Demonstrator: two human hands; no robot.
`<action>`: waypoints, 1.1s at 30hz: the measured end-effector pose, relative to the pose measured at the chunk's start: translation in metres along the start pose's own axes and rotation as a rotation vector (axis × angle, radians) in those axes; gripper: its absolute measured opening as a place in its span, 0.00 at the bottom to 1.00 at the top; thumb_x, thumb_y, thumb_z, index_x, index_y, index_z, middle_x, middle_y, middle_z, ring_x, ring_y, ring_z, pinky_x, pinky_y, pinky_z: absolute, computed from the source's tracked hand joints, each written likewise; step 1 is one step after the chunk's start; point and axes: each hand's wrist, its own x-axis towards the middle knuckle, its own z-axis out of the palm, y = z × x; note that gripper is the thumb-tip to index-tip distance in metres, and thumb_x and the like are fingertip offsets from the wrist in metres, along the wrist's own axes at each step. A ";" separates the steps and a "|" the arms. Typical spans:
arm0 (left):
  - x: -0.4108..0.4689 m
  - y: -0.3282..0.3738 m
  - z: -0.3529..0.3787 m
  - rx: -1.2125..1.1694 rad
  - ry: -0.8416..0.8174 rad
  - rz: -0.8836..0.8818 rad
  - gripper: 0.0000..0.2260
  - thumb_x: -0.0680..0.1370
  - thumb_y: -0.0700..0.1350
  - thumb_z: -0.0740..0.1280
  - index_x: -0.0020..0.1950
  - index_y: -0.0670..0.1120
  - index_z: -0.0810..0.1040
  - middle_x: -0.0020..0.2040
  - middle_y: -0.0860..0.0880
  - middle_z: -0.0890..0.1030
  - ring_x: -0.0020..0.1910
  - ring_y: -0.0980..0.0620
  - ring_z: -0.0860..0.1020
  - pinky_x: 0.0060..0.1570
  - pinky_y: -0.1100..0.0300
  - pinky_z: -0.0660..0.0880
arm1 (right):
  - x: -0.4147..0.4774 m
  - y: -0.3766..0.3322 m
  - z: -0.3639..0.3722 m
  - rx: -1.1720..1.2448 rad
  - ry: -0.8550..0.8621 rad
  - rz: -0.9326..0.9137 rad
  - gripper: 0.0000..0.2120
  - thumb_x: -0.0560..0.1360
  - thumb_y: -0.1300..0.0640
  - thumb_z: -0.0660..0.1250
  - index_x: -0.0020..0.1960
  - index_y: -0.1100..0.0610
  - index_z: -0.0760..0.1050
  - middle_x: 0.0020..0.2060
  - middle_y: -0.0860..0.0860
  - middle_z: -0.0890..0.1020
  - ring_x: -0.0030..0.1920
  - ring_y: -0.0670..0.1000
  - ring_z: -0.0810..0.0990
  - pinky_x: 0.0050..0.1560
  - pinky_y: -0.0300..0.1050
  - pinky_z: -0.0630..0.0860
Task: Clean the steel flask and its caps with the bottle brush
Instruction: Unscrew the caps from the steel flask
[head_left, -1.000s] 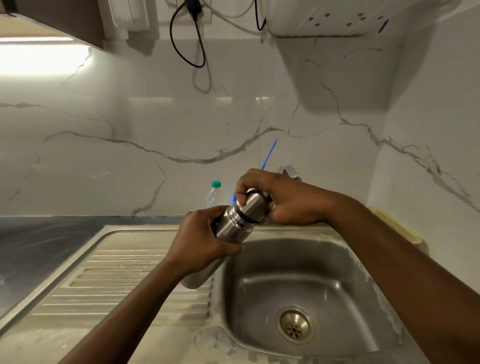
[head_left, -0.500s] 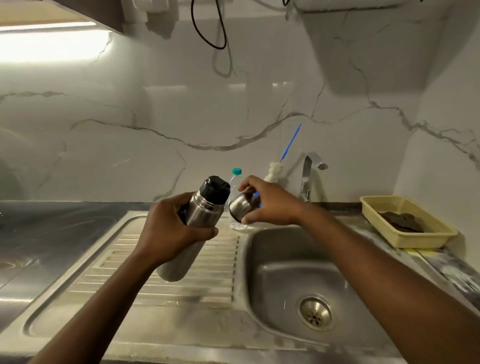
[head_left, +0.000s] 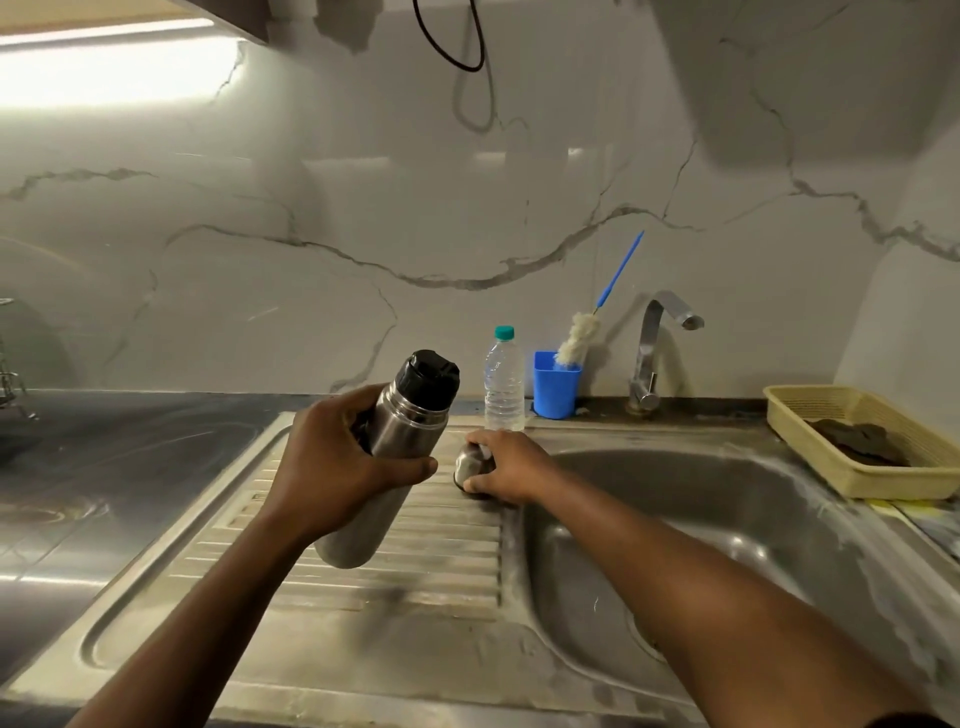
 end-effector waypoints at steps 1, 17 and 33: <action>0.000 0.000 0.001 0.000 -0.001 -0.003 0.27 0.61 0.47 0.88 0.57 0.59 0.85 0.44 0.55 0.87 0.43 0.55 0.85 0.47 0.49 0.84 | 0.001 0.001 0.001 -0.006 -0.012 -0.002 0.36 0.72 0.47 0.78 0.76 0.45 0.70 0.70 0.48 0.78 0.66 0.51 0.77 0.65 0.50 0.75; 0.001 0.023 0.024 0.010 -0.004 0.014 0.23 0.61 0.50 0.87 0.51 0.62 0.83 0.41 0.61 0.84 0.39 0.58 0.82 0.36 0.68 0.75 | -0.055 -0.043 -0.128 0.329 0.119 -0.146 0.14 0.81 0.56 0.69 0.66 0.56 0.80 0.55 0.52 0.84 0.49 0.48 0.84 0.48 0.44 0.81; -0.001 0.064 0.062 -0.004 0.000 0.018 0.24 0.60 0.55 0.86 0.54 0.58 0.83 0.40 0.58 0.84 0.39 0.60 0.82 0.35 0.70 0.73 | -0.126 -0.086 -0.183 -0.194 0.277 -0.261 0.34 0.70 0.25 0.68 0.38 0.58 0.81 0.32 0.54 0.82 0.36 0.55 0.81 0.39 0.58 0.78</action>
